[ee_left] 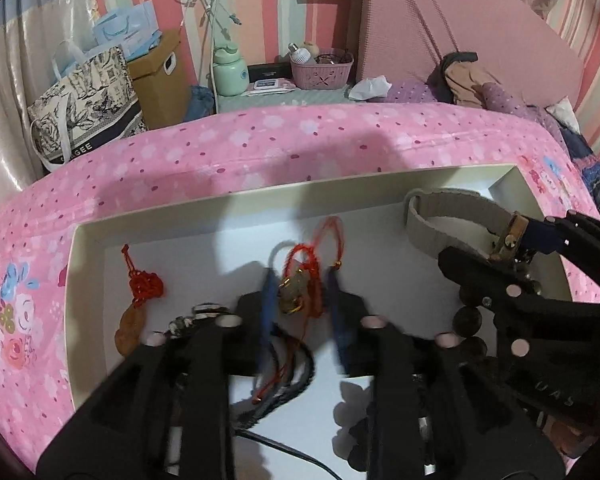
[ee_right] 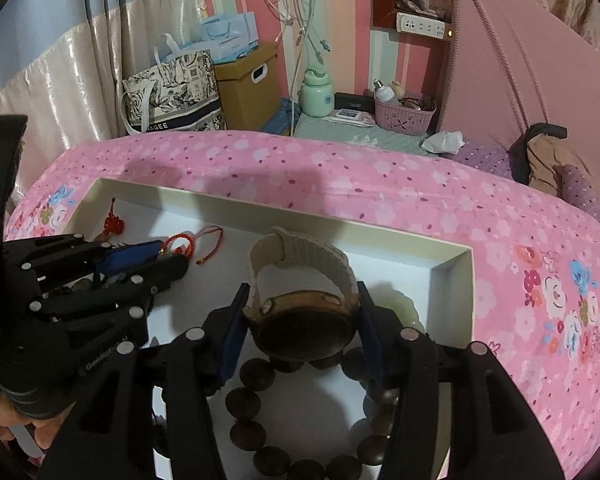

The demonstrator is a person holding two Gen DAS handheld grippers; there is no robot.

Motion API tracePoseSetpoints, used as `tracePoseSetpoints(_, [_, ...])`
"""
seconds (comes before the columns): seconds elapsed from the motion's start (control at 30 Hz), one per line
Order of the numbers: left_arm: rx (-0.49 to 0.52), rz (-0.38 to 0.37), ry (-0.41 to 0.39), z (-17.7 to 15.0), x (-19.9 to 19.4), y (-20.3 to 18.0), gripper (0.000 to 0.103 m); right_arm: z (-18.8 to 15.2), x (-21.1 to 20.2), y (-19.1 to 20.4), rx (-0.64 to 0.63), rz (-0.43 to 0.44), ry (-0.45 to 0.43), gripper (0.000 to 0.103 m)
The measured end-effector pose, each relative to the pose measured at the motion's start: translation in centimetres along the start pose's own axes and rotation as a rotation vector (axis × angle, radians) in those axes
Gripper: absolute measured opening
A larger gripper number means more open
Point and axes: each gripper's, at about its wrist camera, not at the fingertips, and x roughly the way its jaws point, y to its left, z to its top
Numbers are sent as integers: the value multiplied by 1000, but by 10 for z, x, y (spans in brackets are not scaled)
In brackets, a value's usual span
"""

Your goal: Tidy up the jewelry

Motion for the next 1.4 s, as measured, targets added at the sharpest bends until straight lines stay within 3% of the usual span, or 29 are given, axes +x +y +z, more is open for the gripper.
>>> tracePoseSetpoints(0.03, [-2, -2, -7, 0, -2, 0, 44, -1, -3, 0, 2, 3, -7, 53])
tracePoseSetpoints(0.2, [-10, -22, -43, -8, -23, 4, 48, -5, -32, -1, 10, 10, -67, 56])
tracePoseSetpoints(0.4, [-35, -38, -160, -25, -81, 15, 63, -14, -99, 2, -10, -16, -182, 60])
tracePoseSetpoints(0.57, [-48, 33, -351, -70, -157, 29, 99, -50, -164, 12, -21, -79, -300, 83])
tracePoseSetpoints(0.67, [-52, 107, -434, -117, -198, 39, 100, -95, -200, 15, -11, -92, -359, 91])
tracePoseSetpoints(0.8, [-61, 150, -466, -193, -236, 53, 100, -174, -230, 15, 14, -70, -402, 97])
tracePoseSetpoints(0.9, [-63, 216, -468, -241, -242, 56, 100, -228, -234, 10, 70, -69, -415, 98])
tracePoseSetpoints(0.97, [-98, 211, -484, -277, -242, 65, 100, -253, -231, 9, 81, -82, -421, 98])
tracePoseSetpoints(1.03, [-123, 197, -472, -296, -237, 73, 100, -267, -224, 8, 87, -117, -424, 98])
tracePoseSetpoints(1.1, [-135, 228, -472, -306, -231, 79, 100, -275, -219, 4, 104, -122, -428, 98])
tracePoseSetpoints(1.4, [-155, 248, -500, -317, -218, 88, 100, -287, -210, 9, 88, -189, -452, 98])
